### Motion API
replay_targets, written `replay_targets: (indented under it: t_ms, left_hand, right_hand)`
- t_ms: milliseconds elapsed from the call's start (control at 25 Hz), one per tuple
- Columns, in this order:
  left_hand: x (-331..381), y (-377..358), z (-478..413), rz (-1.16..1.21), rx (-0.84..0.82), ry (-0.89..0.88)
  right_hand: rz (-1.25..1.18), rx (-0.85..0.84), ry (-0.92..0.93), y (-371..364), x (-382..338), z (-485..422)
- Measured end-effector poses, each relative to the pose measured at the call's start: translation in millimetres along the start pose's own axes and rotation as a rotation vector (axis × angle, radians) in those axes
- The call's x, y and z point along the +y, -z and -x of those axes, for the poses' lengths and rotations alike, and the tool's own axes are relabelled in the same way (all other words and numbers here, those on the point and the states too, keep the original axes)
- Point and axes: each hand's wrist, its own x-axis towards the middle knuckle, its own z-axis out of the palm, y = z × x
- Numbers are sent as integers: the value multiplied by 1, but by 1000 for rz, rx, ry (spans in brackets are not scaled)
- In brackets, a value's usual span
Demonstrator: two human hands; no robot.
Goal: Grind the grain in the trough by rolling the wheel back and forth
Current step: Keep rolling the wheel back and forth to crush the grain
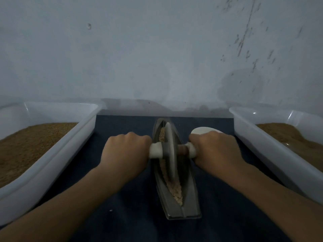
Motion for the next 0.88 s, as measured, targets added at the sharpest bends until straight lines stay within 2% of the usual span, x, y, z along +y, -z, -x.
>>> replay_targets:
  t_ms: [120, 240, 440, 560, 720, 880]
  left_hand:
    - [-3, 16, 10, 4, 94, -79]
    - [1, -1, -7, -58, -63, -31]
    - [0, -13, -54, -37, -174, 78]
    - [1, -2, -23, -19, -91, 40]
    - [-5, 23, 22, -18, 92, -116]
    - [1, 5, 2, -83, -36, -31]
  right_hand:
    - [-7, 137, 42, 8, 5, 27]
    - [9, 22, -39, -6, 1, 9]
    - [-35, -70, -156, -20, 0, -42]
    - [-4, -47, -65, -9, 1, -16]
    - [55, 166, 67, 20, 3, 29]
    - [105, 32, -22, 5, 0, 13]
